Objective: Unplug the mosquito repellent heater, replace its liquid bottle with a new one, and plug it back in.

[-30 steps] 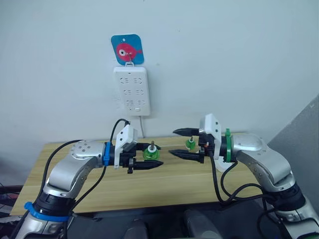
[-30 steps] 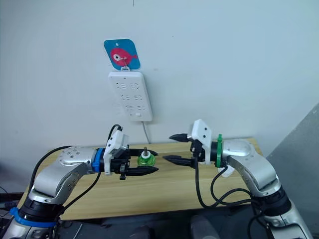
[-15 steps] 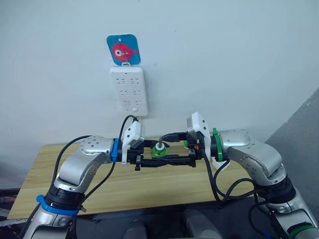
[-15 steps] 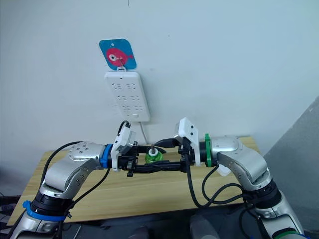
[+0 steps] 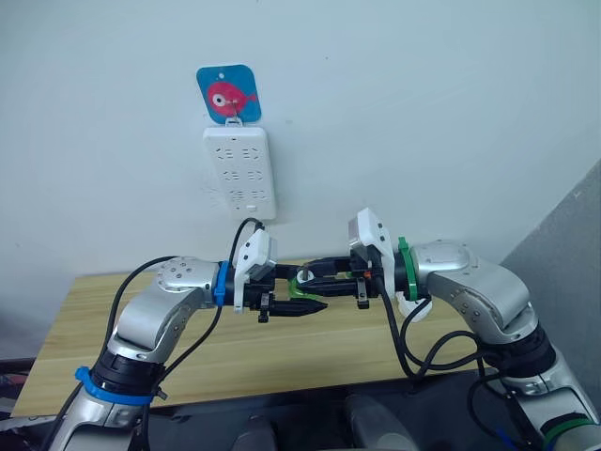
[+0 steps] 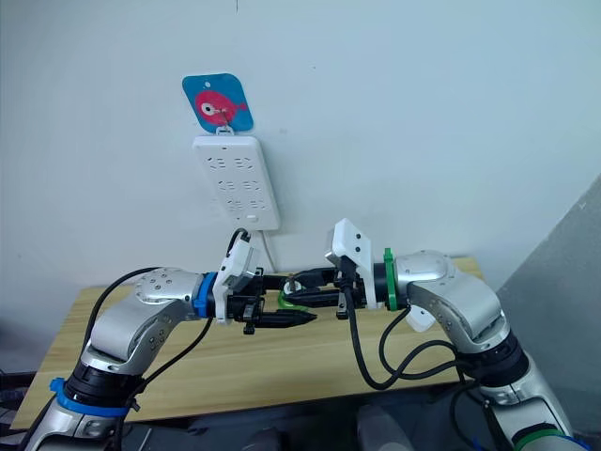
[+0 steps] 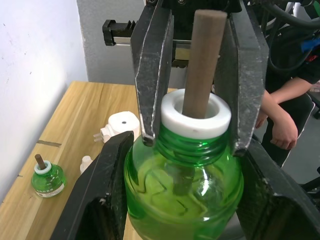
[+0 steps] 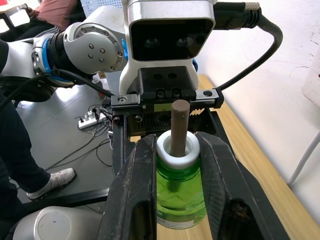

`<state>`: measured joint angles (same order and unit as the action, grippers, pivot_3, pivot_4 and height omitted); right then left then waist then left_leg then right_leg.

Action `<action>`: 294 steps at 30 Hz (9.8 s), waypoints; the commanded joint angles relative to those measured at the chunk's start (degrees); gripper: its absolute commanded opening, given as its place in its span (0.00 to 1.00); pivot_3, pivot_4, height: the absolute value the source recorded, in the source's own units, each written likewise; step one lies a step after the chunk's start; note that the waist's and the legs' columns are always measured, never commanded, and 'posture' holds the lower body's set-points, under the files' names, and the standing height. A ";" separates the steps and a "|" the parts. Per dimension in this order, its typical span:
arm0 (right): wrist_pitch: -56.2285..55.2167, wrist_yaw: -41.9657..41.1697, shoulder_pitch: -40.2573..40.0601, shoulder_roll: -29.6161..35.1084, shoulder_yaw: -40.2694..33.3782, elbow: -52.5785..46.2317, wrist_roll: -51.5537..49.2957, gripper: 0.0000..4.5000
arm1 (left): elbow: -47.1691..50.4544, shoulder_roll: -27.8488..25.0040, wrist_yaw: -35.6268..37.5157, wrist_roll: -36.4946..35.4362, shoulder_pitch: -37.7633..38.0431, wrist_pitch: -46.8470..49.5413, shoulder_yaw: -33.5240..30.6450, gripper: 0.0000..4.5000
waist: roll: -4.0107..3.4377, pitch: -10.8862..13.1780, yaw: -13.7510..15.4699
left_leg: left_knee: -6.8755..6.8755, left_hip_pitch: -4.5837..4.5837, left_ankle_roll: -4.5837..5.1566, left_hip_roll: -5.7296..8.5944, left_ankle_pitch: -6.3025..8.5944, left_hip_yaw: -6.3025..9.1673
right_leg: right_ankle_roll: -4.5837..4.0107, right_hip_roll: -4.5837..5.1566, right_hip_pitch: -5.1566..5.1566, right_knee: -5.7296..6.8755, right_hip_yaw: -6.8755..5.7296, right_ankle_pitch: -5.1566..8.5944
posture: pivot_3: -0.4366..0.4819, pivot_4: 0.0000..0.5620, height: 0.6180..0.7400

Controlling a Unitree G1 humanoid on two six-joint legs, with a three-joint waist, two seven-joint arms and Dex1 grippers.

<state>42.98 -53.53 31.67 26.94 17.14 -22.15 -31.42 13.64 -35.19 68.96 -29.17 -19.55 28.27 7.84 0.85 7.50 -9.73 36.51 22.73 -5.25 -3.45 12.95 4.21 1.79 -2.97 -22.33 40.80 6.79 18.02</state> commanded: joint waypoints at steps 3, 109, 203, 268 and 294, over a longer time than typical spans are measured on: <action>-1.11 -0.78 2.16 0.00 -1.52 -0.82 -0.54 0.18 | 0.52 0.68 0.18 -3.67 -0.65 0.83 -2.39 0.51 | 0.01 -0.01 -0.01 | 0.00 0.00 0.00 0.00 0.00 0.00 | 0.00 0.00 0.00 0.00 -0.01 0.00 | 0.33 0.10 0.91; 11.19 36.49 -13.63 24.47 -19.12 -7.86 -32.35 1.00 | 1.75 -1.34 -34.57 -50.49 -1.54 29.33 -21.91 0.53 | 0.11 0.32 -1.37 | -0.35 -0.10 0.03 0.22 0.01 -0.12 | 0.10 -0.01 0.01 -0.14 0.43 0.16 | 0.26 0.33 0.91; 33.90 47.02 -3.87 1.09 -37.10 1.64 -70.45 0.67 | 4.64 -5.21 -14.22 -36.10 -6.64 27.73 -17.27 0.52 | 0.45 4.02 -1.88 | 0.44 1.17 0.12 0.33 0.16 0.21 | 0.16 0.13 -0.89 0.29 0.16 0.08 | 0.27 0.15 0.91; 14.65 45.04 -10.39 16.39 -21.58 -1.15 -81.58 0.67 | 3.80 -6.74 -8.86 -35.75 -8.31 31.20 -15.59 0.52 | 0.39 1.56 -1.43 | 0.49 1.15 0.18 0.35 0.13 0.21 | 0.23 0.11 -0.86 0.31 0.19 0.09 | 0.27 0.15 0.91; 14.27 44.55 -10.72 15.41 -20.45 -2.20 -81.58 0.67 | 1.83 -3.29 -10.77 -37.69 -11.11 32.04 -14.81 0.52 | 0.35 1.52 -1.42 | 0.52 1.14 0.19 0.35 0.13 0.21 | 0.23 0.10 -0.85 0.33 0.19 0.08 | 0.26 0.15 0.91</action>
<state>57.06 -7.95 20.86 42.52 -3.37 -22.20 -111.54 14.84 -38.73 58.06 -64.73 -29.17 60.10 -5.67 1.20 9.02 -11.15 37.03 23.87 -5.06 -3.10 13.08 4.42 2.02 -2.87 -23.17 41.13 6.98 18.11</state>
